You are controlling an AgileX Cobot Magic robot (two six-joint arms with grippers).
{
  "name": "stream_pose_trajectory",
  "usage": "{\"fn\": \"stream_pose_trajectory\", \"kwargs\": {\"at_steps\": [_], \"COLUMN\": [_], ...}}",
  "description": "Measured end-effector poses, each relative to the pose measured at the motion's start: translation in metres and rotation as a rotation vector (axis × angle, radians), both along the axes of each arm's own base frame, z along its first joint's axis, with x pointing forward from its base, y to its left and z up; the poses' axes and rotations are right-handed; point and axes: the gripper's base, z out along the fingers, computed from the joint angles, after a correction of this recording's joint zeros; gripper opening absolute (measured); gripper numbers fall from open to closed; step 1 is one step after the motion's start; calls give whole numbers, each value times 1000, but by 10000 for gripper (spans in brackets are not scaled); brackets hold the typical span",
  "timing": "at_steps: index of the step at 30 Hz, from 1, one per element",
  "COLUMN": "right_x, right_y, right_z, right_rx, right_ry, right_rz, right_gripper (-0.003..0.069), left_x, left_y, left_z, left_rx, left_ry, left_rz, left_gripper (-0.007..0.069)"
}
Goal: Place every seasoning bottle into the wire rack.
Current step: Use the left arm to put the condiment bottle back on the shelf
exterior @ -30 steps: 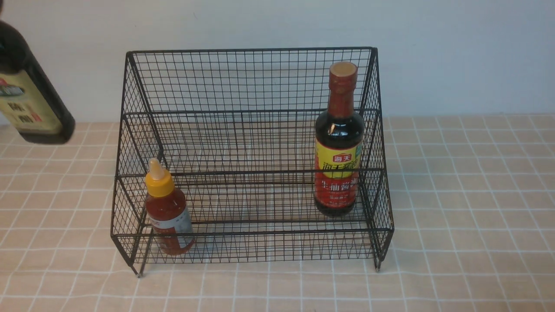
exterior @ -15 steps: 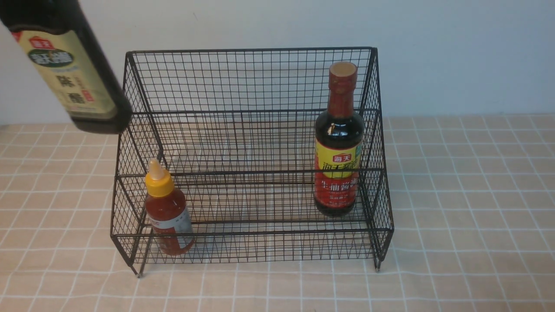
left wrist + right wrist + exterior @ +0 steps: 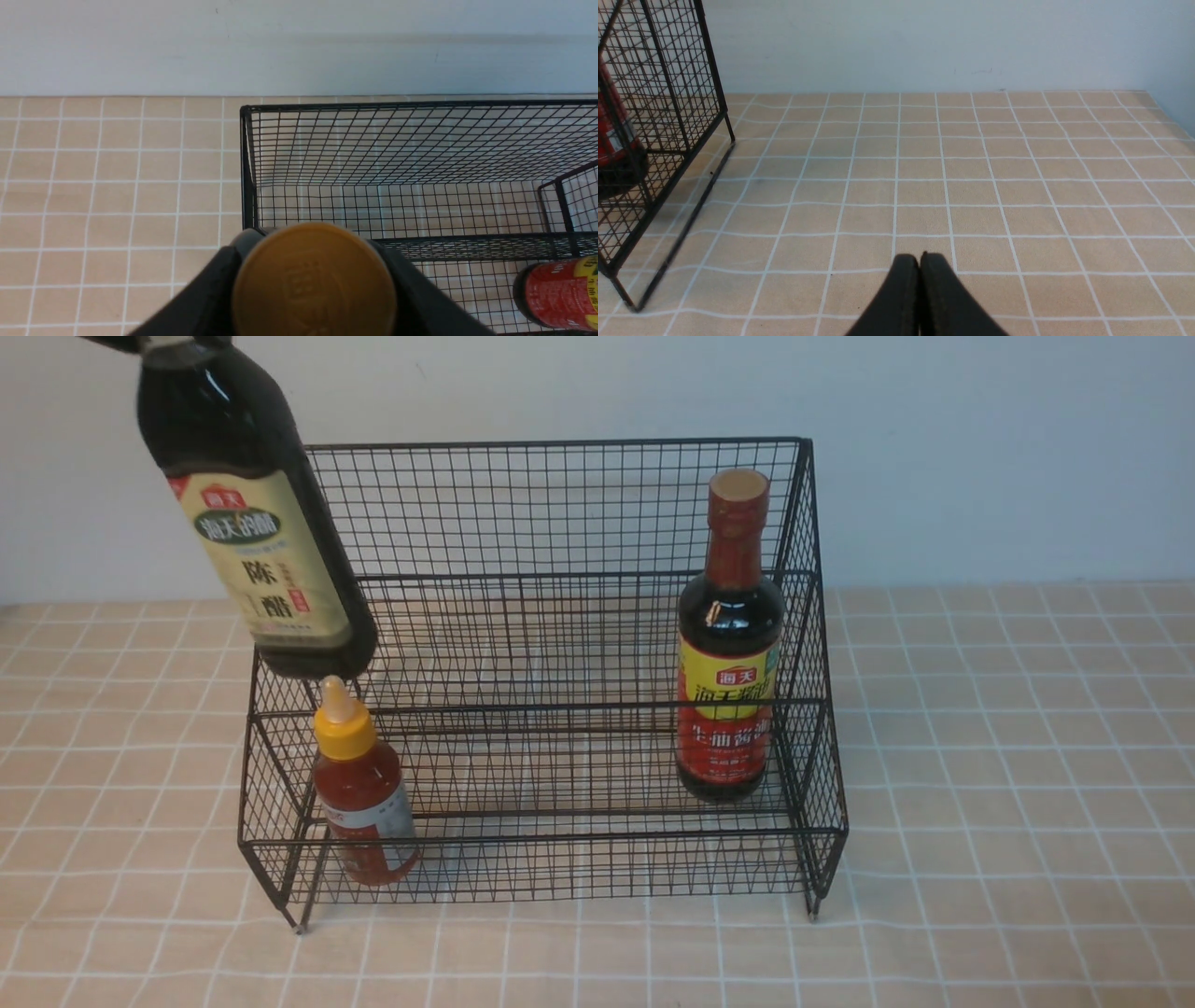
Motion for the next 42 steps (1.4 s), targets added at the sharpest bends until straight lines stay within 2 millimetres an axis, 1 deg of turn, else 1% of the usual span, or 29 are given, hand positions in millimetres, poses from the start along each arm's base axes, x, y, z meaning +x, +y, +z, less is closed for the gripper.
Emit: {"fn": "stream_pose_trajectory", "kwargs": {"at_steps": [2, 6, 13, 18, 24, 30, 35, 40, 42], "right_x": [0, 0, 0, 0, 0, 0, 0, 0, 0], "right_y": [0, 0, 0, 0, 0, 0, 0, 0, 0], "right_z": [0, 0, 0, 0, 0, 0, 0, 0, 0], "right_rx": [0, 0, 0, 0, 0, 10, 8, 6, 6], "right_ry": [0, 0, 0, 0, 0, 0, 0, 0, 0], "right_rz": [0, 0, 0, 0, 0, -2, -2, -1, -1], "right_gripper": [-14, -14, -14, -14, -14, -14, -14, -14, -14], "left_x": [14, 28, 44, 59, 69, 72, 73, 73, 72], "left_y": [-2, -5, -9, -14, -20, -22, -23, -26, -27], "left_z": [-14, -29, -48, -68, -83, -89, -90, -89, -85], "left_rx": [2, 9, 9, -13, -48, -64, -75, -107, -124], "left_ry": [42, 88, 142, 198, 246, 264, 268, 266, 247], "left_rz": [6, 6, 5, -6, -17, -23, -27, -44, -50], "left_gripper": [321, 321, 321, 321, 321, 321, 321, 351, 363]}}
